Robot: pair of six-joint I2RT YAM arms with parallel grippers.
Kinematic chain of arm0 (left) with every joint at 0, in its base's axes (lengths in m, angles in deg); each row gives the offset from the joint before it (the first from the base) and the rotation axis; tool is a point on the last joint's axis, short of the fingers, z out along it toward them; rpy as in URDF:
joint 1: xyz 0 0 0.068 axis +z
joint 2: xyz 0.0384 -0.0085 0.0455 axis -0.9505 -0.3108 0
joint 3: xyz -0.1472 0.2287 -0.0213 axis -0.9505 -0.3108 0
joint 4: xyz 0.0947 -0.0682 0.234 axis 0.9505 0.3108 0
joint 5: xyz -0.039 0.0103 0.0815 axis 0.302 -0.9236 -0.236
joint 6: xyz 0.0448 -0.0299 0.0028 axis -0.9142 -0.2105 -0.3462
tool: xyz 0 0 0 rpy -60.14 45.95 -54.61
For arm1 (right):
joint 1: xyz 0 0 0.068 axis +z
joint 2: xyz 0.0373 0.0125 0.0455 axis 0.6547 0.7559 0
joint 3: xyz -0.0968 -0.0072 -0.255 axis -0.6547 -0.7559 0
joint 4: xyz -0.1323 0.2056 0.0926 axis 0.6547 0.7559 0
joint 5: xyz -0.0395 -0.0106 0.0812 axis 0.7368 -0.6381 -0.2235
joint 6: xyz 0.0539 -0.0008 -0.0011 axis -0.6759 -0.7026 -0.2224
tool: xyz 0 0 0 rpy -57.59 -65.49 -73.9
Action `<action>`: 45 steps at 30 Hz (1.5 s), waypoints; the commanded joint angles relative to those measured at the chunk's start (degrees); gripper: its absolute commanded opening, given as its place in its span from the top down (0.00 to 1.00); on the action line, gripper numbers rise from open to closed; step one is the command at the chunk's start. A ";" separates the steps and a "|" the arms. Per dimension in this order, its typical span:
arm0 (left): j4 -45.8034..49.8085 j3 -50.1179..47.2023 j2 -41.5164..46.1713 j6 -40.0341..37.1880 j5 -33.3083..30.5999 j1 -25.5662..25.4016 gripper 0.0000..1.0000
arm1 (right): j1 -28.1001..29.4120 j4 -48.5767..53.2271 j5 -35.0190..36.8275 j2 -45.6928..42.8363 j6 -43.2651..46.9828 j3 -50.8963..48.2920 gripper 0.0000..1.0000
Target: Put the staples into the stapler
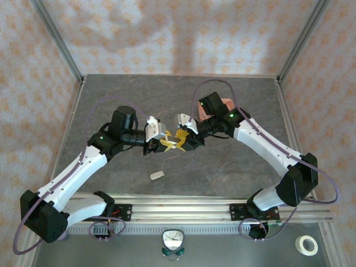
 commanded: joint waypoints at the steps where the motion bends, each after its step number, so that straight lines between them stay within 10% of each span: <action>1: -2.28 1.79 1.09 -0.57 1.19 -0.36 1.00 | 0.31 1.27 -2.14 -0.14 0.48 1.66 0.70; 4: -2.15 1.80 1.17 -0.32 -1.05 -0.41 1.00 | 0.02 1.10 -2.03 -0.56 0.02 1.93 0.79; 10: -11.22 -2.02 3.82 8.00 -11.17 -0.40 0.44 | -2.48 -7.82 -1.60 -2.68 -15.27 -1.25 0.87; 14: -18.68 -6.89 6.02 13.80 -17.77 -0.34 0.30 | -2.56 -16.85 2.53 -4.89 -30.17 -5.61 0.87; 29: -36.86 -20.57 5.03 27.53 -22.66 -2.40 0.30 | -2.57 -28.39 13.62 -7.34 -74.41 -14.89 1.00; 45: -48.04 -20.36 -3.44 32.65 -22.73 -4.79 0.31 | -2.51 -33.81 9.00 -7.81 -81.13 -17.26 1.00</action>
